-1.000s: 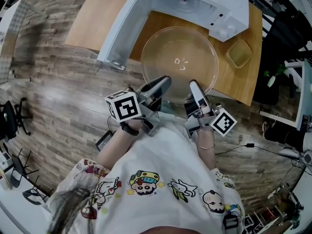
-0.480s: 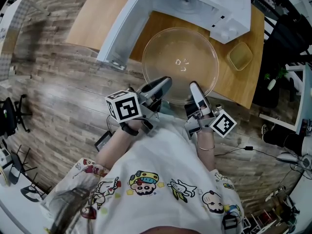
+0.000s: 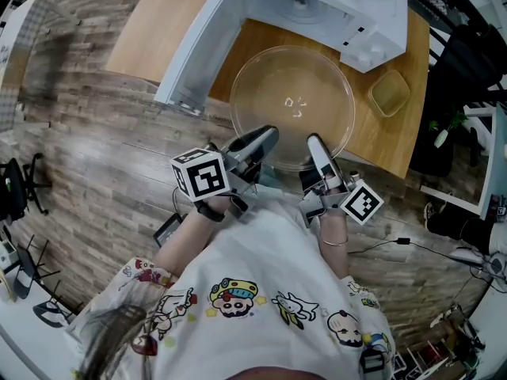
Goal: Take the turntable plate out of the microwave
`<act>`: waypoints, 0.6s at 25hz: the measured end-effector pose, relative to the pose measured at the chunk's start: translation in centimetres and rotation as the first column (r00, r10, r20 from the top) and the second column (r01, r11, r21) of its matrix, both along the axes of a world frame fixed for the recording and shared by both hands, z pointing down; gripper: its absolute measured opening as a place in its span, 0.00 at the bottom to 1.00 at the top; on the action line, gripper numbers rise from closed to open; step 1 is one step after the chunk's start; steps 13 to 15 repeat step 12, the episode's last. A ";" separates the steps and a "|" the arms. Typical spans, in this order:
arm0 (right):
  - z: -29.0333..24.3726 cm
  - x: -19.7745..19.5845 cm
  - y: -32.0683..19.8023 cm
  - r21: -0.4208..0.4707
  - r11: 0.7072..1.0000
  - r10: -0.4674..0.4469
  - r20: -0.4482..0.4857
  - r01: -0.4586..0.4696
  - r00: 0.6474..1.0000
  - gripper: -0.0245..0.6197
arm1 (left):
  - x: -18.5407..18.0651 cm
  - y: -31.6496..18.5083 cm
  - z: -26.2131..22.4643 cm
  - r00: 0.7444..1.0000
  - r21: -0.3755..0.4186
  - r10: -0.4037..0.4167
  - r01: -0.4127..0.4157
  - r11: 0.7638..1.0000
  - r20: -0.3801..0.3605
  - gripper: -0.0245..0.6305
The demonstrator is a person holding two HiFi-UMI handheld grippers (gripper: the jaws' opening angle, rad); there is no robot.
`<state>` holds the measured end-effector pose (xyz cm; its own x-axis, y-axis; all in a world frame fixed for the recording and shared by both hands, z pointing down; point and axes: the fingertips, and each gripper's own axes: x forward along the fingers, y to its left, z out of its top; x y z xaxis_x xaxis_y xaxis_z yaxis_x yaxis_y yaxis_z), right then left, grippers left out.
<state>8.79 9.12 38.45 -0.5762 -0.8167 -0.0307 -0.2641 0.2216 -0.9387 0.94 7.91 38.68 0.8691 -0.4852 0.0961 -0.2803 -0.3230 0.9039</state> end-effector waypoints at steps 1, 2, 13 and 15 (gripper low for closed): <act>0.0 0.0 0.0 0.000 1.000 0.000 0.001 0.000 1.000 0.16 | 0.0 0.0 0.0 1.000 0.000 0.000 0.000 1.000 0.001 0.14; 0.0 0.1 0.0 -0.001 1.000 0.000 0.002 0.000 1.000 0.16 | 0.1 0.0 0.0 1.000 0.000 0.000 0.000 1.000 0.002 0.14; -0.1 0.4 -0.1 -0.004 1.000 -0.007 0.005 0.007 1.000 0.16 | 0.4 -0.1 -0.1 1.000 -0.002 -0.006 0.006 1.000 0.002 0.14; -0.1 0.4 -0.1 -0.004 1.000 -0.007 0.005 0.007 1.000 0.16 | 0.4 -0.1 -0.1 1.000 -0.002 -0.006 0.006 1.000 0.002 0.14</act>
